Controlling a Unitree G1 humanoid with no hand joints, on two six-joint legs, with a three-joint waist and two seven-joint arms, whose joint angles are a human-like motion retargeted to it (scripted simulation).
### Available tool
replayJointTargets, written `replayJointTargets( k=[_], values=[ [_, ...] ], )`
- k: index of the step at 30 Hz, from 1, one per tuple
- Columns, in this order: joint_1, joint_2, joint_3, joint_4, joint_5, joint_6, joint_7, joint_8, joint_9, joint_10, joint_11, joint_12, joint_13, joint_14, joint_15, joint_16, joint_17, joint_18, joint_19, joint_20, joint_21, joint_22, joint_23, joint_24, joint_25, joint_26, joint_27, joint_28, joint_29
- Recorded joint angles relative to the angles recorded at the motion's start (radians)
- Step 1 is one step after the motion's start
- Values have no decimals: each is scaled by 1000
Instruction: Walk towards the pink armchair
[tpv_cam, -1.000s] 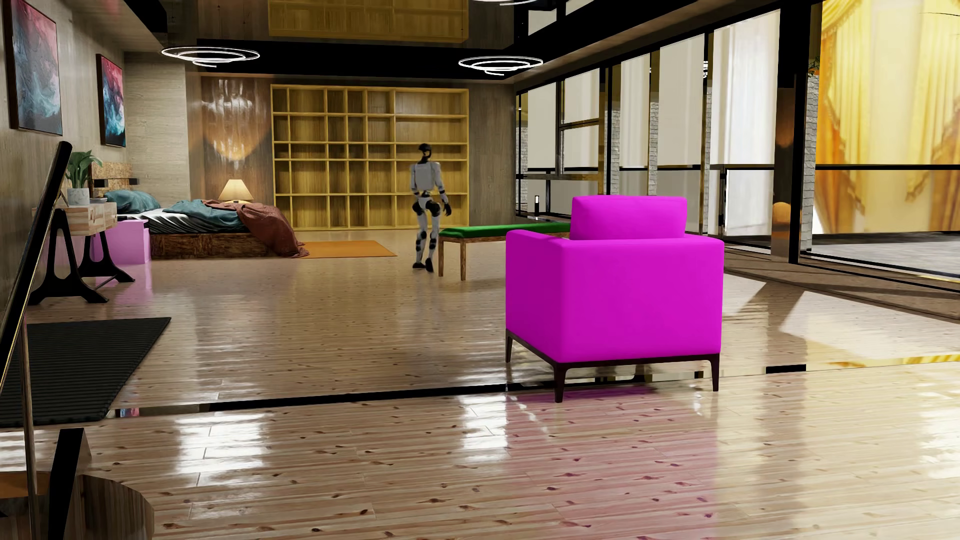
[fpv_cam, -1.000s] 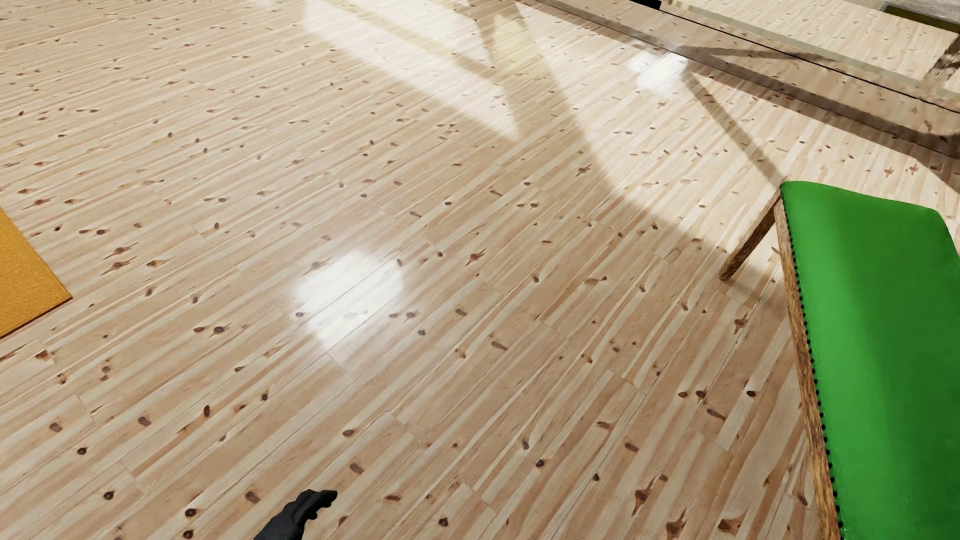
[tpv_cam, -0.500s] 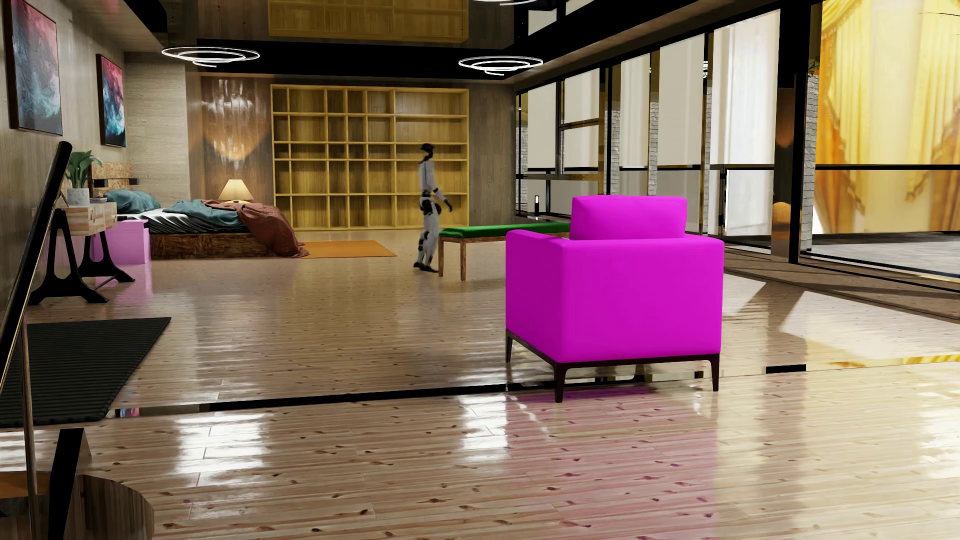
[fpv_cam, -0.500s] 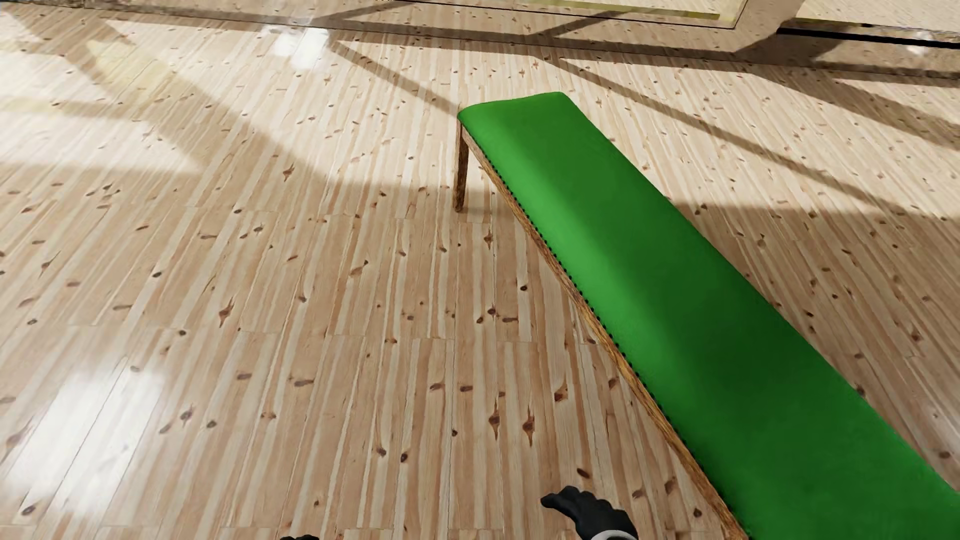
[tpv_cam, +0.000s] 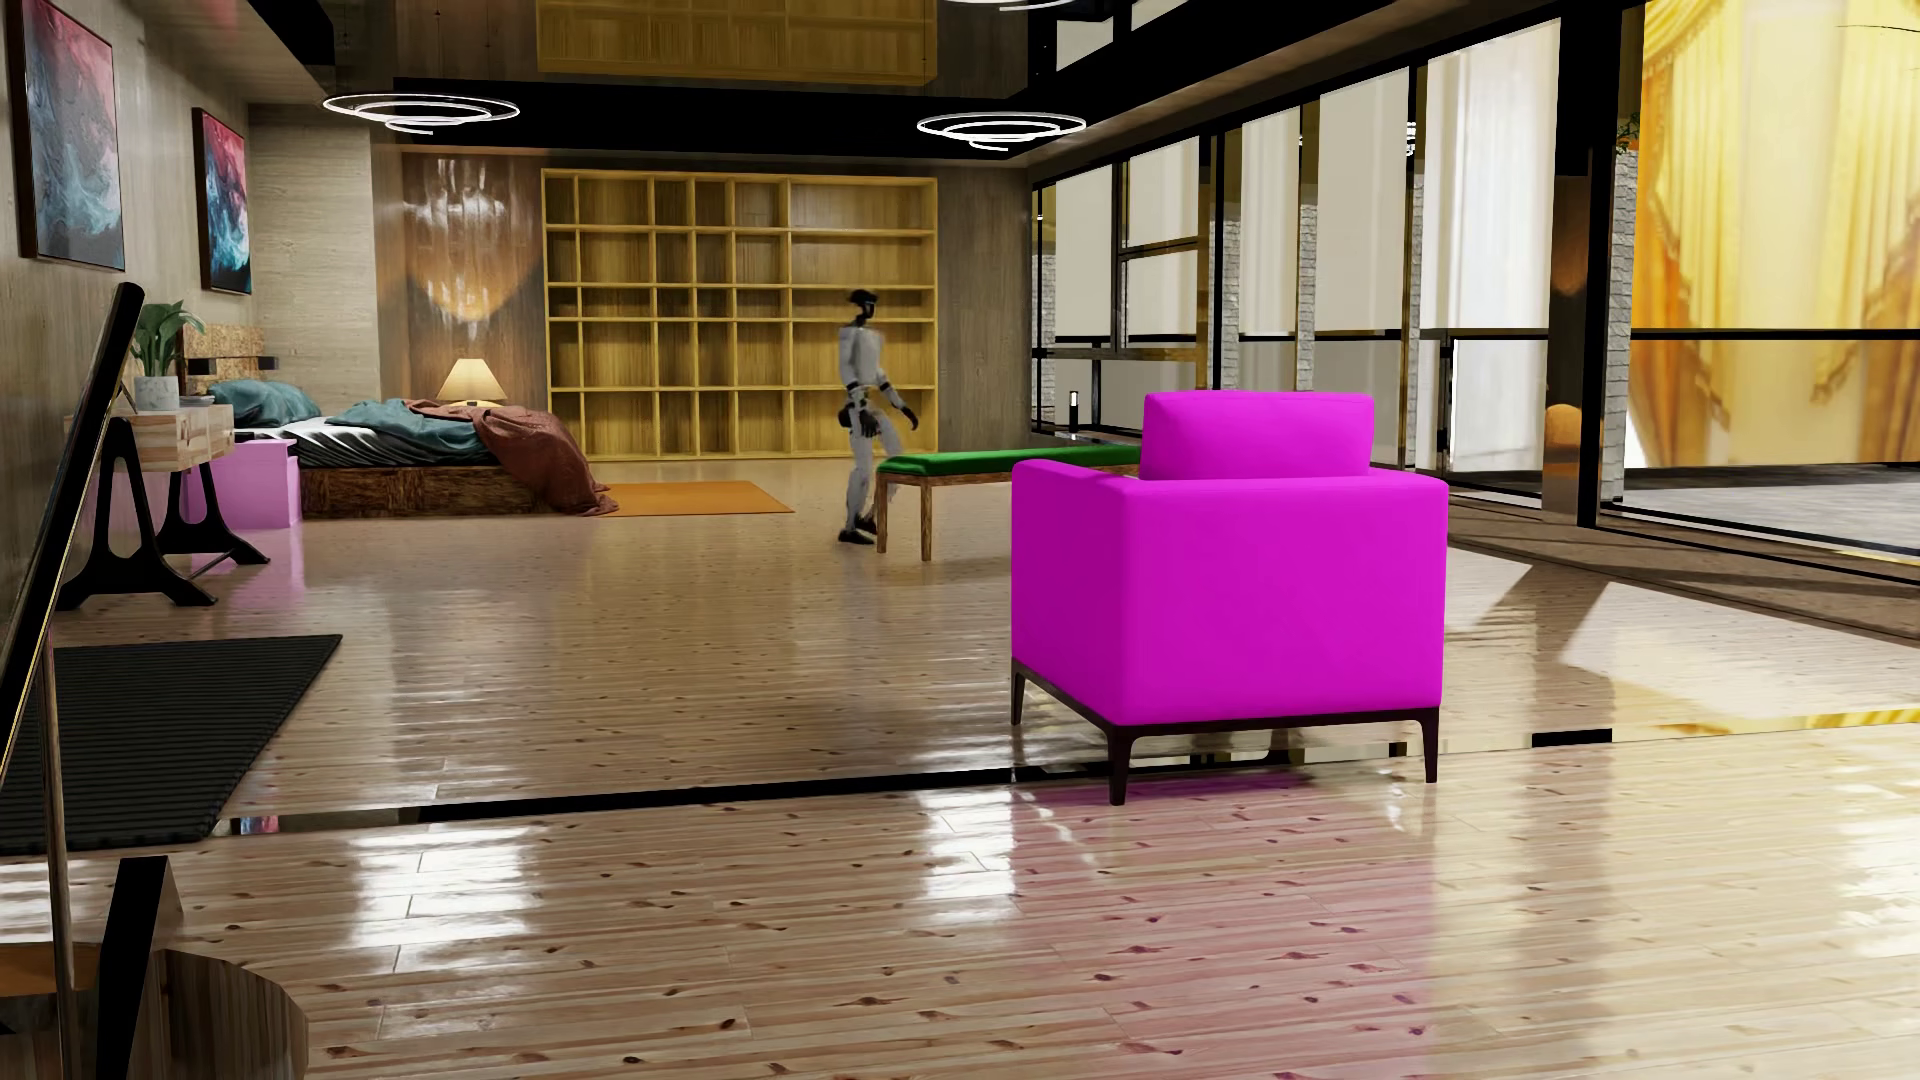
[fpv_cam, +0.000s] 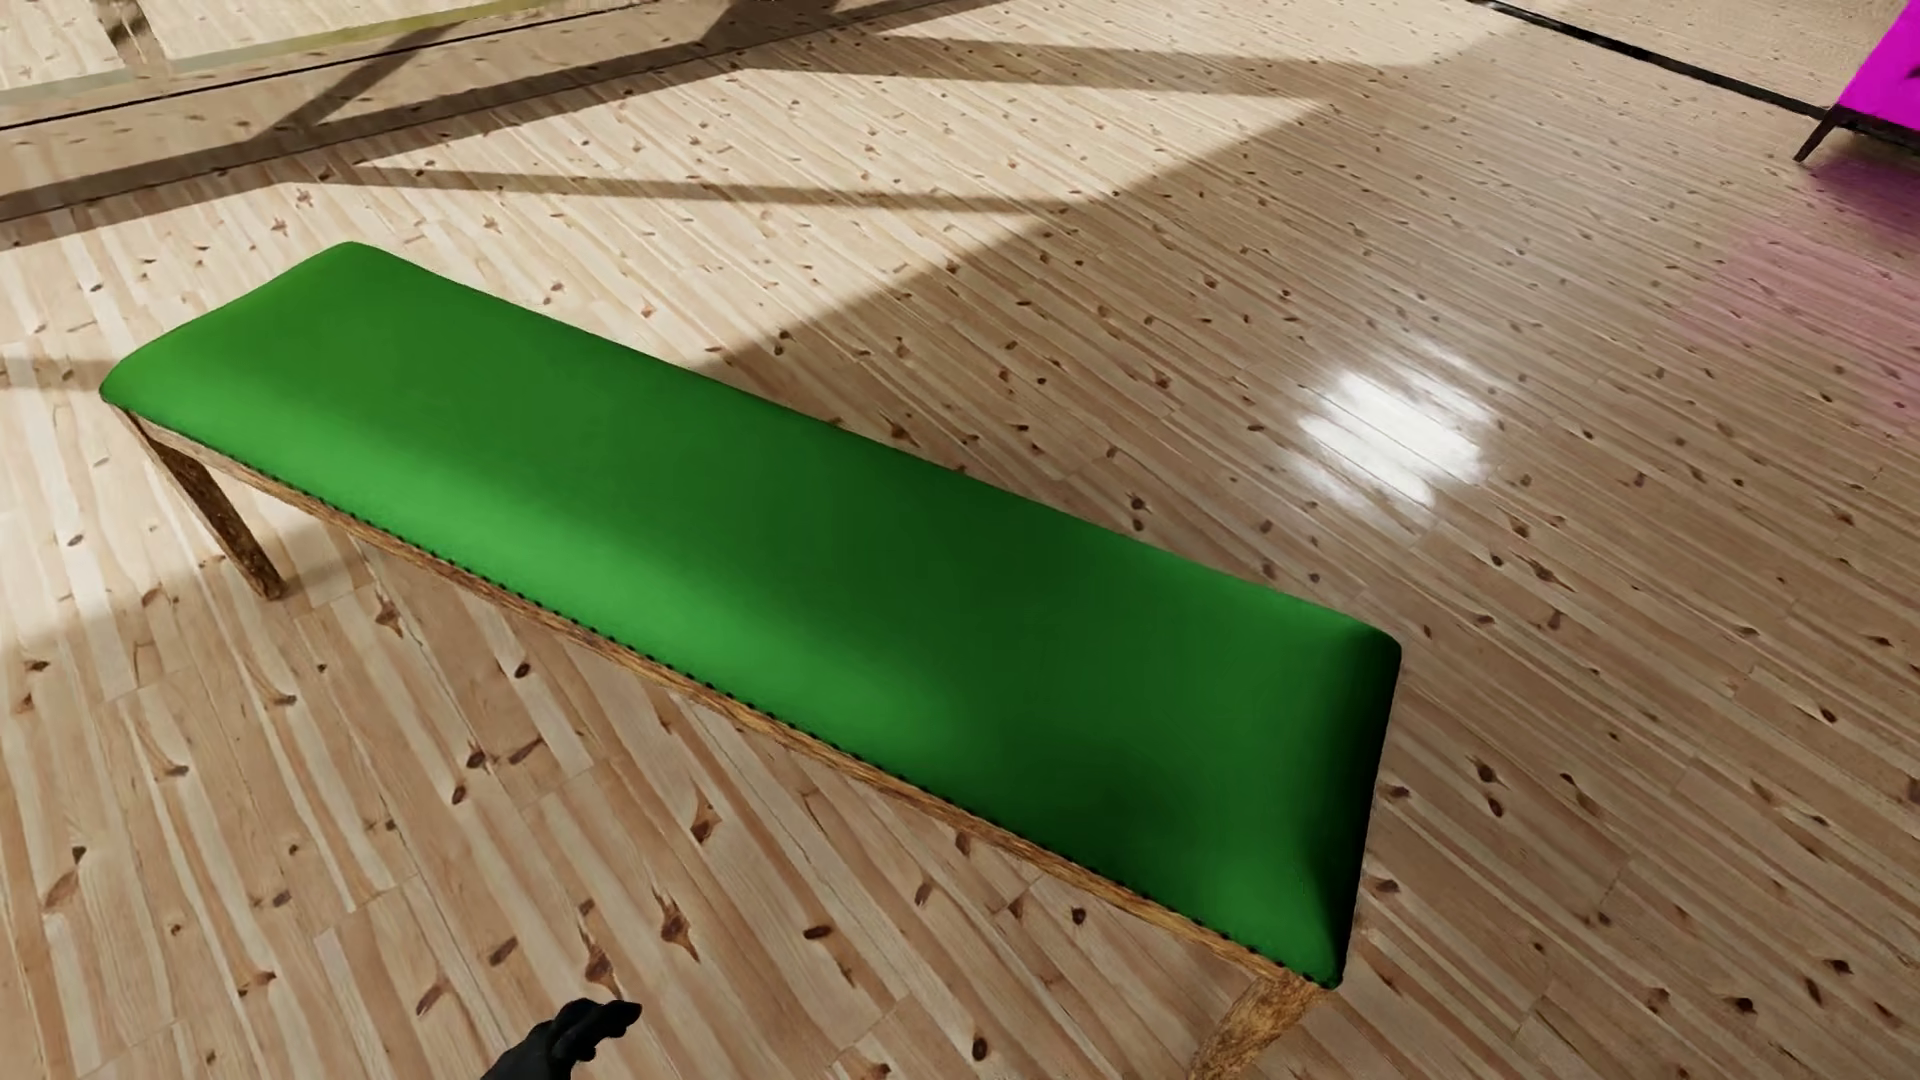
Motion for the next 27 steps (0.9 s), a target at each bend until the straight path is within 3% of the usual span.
replayJointTargets(
  k=[2, 3, 5, 7, 9, 11, 12, 14, 15, 16, 17, 18, 19, 20, 21, 22, 23, 24, 25, 27],
  values=[
    [-77, 19, 11, -167, 35, 10, -157, 107, 7, -80, 8, 9, 28, -36, -1, -13, 13, 21, -14, -20, -118, -9, -122, 14, 105, -22, -44, -34, 35],
    [-114, 34, 15, -269, 47, 12, -254, 159, 10, -132, 5, 3, 40, -46, 1, -22, 14, 12, -21, -38, -147, -10, -195, 33, 121, -19, -91, -50, 24],
    [-173, 66, 13, -466, 65, 12, -435, 256, 17, -251, -6, 6, 59, -17, 5, -32, 5, -17, -35, -61, -163, -6, -336, 60, 74, -14, -218, -66, -137],
    [-223, 92, -2, -535, 82, 12, -416, 333, 25, -396, -18, 22, 63, 66, 9, -24, 24, -26, -52, -84, -177, 1, -421, 72, 66, -12, -307, -79, -297],
    [-247, 123, -15, -571, 98, 10, -360, 392, 30, -580, -34, 36, 53, 145, 17, -6, 30, -86, -72, -109, -163, 15, -458, 76, 75, -9, -336, -91, -279],
    [-241, 163, -19, -626, 105, 2, -427, 434, 35, -760, -48, 37, 44, 188, 23, 6, 19, -150, -97, -123, -134, 39, -469, 78, 52, 4, -343, -98, -248],
    [-243, 182, -19, -636, 112, -2, -459, 449, 38, -775, -45, 35, 40, 190, 22, 12, 13, -173, -112, -123, -117, 50, -458, 79, 32, 14, -343, -99, -268],
    [-240, 231, -15, -646, 121, -12, -498, 474, 39, -690, -40, 36, 40, 209, 24, 12, 3, -132, -139, -100, -87, 65, -387, 73, -1, 36, -327, -85, -318],
    [-220, 253, -11, -646, 114, -20, -480, 479, 34, -689, -39, 40, 42, 248, 47, 2, 1, -74, -147, -79, -81, 69, -323, 64, 6, 44, -297, -70, -281],
    [-188, 273, -9, -640, 103, -35, -445, 467, 27, -699, -24, 45, 43, 291, 83, -12, 0, -53, -150, -55, -82, 72, -245, 52, 21, 50, -243, -52, -198],
    [-161, 277, -6, -646, 90, -55, -421, 452, 18, -708, 6, 47, 43, 296, 138, -27, -8, -55, -152, -33, -76, 77, -163, 41, 21, 54, -172, -35, -108],
    [-137, 270, -1, -656, 83, -78, -407, 429, 9, -706, 53, 43, 54, 272, 204, -41, -23, -62, -156, -14, -42, 93, -94, 33, -17, 50, -103, -22, -22],
    [-115, 248, 8, -668, 73, -100, -395, 404, 1, -699, 118, 40, 57, 240, 292, -48, -51, -64, -127, 5, 28, 115, -22, 32, -85, 35, -71, -17, 69],
    [-101, 207, 20, -678, 64, -116, -375, 390, -4, -679, 217, 30, 59, 206, 365, -58, -75, -43, 4, 21, 119, 134, 44, 35, -167, 25, -82, -16, 155],
    [-97, 150, 35, -683, 53, -128, -343, 381, -7, -641, 342, 24, 53, 164, 415, -73, -109, -14, 222, 40, 195, 140, 86, 36, -231, 13, -126, -9, 242],
    [-101, 72, 60, -679, 24, -136, -293, 297, -6, -591, 491, 22, 41, 116, 472, -97, -151, 11, 339, 65, 232, 136, 100, 30, -260, -4, -174, 10, 315],
    [-92, -18, 84, -670, -34, -143, -240, 209, -3, -553, 641, 23, 29, 71, 490, -124, -190, 33, 344, 90, 224, 130, 88, 20, -251, -23, -203, 38, 360],
    [-64, -95, 94, -665, -80, -150, -197, 211, 1, -539, 756, 23, 20, 34, 408, -144, -216, 50, 345, 107, 171, 128, 58, 13, -213, -42, -201, 60, 355],
    [-30, -173, 94, -666, -141, -157, -159, 225, 6, -531, 834, 21, 18, 0, 344, -159, -224, 62, 347, 108, 77, 133, 11, 18, -155, -54, -166, 71, 291],
    [43, -315, 76, -670, -232, -167, -103, 207, 14, -523, 875, 13, 27, -66, 227, -162, -177, 74, 244, 73, -149, 146, -130, 49, -10, -75, -93, 52, 35]
  ],
)
